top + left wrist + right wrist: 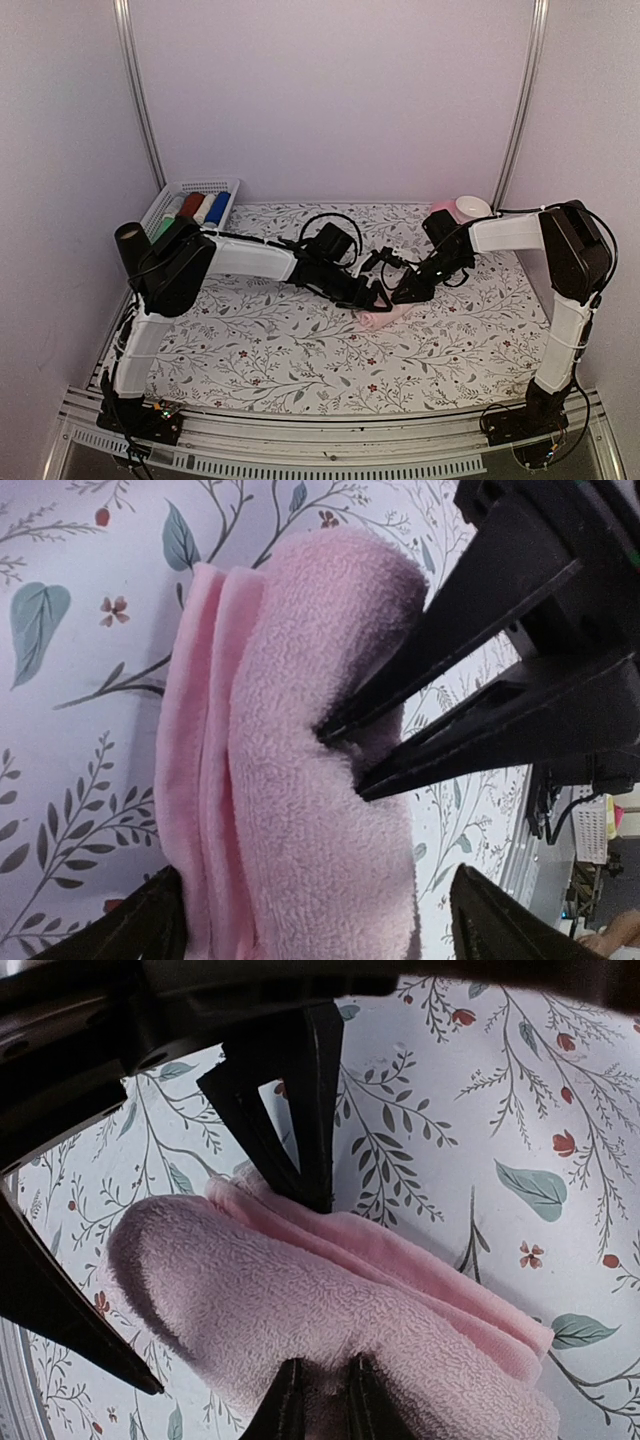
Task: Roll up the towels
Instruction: Pick up the towel from the center of the board.
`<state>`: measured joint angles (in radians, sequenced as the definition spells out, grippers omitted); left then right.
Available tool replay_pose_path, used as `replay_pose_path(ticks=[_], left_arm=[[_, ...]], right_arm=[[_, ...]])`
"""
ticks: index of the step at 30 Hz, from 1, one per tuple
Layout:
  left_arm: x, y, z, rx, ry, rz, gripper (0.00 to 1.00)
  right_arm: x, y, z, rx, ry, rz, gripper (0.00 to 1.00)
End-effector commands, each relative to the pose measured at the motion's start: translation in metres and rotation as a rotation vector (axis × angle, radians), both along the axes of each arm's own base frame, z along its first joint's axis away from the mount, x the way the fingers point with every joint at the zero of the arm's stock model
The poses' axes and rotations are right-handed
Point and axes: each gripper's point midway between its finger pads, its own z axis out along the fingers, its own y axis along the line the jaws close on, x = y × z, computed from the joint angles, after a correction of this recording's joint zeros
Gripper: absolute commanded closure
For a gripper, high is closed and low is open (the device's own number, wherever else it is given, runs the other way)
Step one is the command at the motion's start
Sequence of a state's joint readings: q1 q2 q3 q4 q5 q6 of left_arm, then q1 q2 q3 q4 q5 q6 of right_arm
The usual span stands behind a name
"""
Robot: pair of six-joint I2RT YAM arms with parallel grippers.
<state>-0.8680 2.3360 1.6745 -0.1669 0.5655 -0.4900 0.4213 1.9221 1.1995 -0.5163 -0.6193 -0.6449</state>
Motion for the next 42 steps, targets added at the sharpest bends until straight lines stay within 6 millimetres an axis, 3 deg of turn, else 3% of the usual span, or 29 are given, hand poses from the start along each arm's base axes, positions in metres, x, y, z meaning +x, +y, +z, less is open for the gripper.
replay_pose_path(ticks=[1,14,19,23,24,28,31,35,36,37,38,42], left_arm=[[-0.024,0.011,-0.046,0.078,0.149,-0.047,0.12],[-0.023,0.018,-0.068,0.122,0.195,-0.005,0.37],[-0.026,0.016,-0.07,0.108,0.214,-0.011,0.57],[-0.028,0.016,-0.07,0.094,0.22,-0.017,0.95],[-0.028,0.016,-0.07,0.089,0.223,-0.014,1.0],[-0.027,0.017,-0.068,0.084,0.207,-0.011,1.0],[-0.021,0.021,-0.058,0.079,0.158,0.003,1.0],[-0.005,0.034,-0.024,0.056,0.053,0.05,1.0],[0.001,0.041,-0.019,0.079,0.021,0.068,1.0],[0.009,0.05,-0.01,0.096,-0.013,0.095,1.0],[0.017,0.06,-0.002,0.116,-0.046,0.125,1.0],[0.053,0.115,0.03,0.166,-0.143,0.257,1.0]], right_arm=[[-0.009,-0.015,-0.034,-0.124,0.039,-0.009,0.85],[-0.01,-0.015,-0.031,-0.119,0.027,-0.002,0.85],[-0.009,-0.015,-0.031,-0.123,0.02,-0.003,0.85],[-0.009,-0.015,-0.029,-0.122,0.014,-0.003,0.85],[-0.009,-0.015,-0.028,-0.12,0.013,-0.003,0.85],[-0.007,-0.013,-0.02,-0.11,-0.005,-0.003,0.83],[-0.005,-0.011,0.0,-0.081,-0.041,-0.002,0.69],[0.001,-0.011,0.042,-0.037,-0.143,-0.007,0.44],[0.002,-0.013,0.053,-0.025,-0.171,-0.012,0.32],[0.005,-0.015,0.064,-0.013,-0.201,-0.023,0.06],[0.007,-0.019,0.073,-0.004,-0.225,-0.038,0.0],[0.019,-0.038,0.095,0.016,-0.299,-0.111,0.01]])
